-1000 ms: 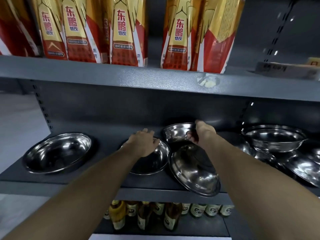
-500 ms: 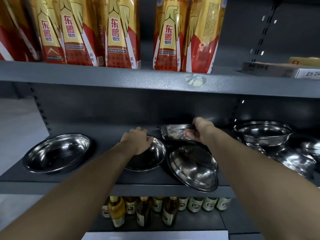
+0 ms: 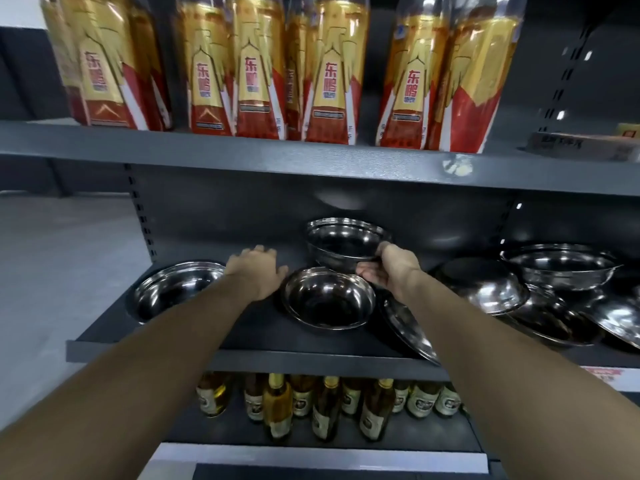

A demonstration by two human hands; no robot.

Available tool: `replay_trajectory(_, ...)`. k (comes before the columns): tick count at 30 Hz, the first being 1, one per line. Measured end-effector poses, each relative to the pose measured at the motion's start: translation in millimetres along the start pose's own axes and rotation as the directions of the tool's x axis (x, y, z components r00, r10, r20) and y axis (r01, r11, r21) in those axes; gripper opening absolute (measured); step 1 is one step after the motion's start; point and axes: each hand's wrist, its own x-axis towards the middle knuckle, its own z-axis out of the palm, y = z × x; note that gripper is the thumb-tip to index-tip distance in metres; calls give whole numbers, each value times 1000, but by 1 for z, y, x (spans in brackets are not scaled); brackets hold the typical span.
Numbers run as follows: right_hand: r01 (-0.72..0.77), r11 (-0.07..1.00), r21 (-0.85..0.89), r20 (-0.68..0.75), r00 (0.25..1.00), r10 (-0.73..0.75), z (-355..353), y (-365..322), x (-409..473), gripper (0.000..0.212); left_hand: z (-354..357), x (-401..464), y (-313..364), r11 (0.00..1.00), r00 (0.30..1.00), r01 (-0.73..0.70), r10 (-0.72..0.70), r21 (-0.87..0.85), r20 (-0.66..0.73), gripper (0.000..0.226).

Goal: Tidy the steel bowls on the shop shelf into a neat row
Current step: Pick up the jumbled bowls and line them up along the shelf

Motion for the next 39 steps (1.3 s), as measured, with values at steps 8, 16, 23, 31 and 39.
replay_trajectory(8,3,999,42,141,990,-9,82,25,-21,22,-9,-36,-85,990,990,139,-139,-23,-4,53)
replay_trajectory(16,-32,999,-8,288,957,33,167,53,-48,27,-5,-75,-169,955,955,296,-295,-30,16,55)
replay_trajectory(23,-76,996,-49,369,925,89,222,82,-69,26,2,-102,-219,933,936,353,-353,-62,22,56)
replay_trajectory(31,-100,987,-123,352,926,137,250,109,-74,21,12,-110,-242,929,931,366,-364,-58,33,57)
replay_trajectory(39,-62,971,-231,273,954,126,254,117,-71,14,23,-103,-250,935,939,344,-342,-84,38,54)
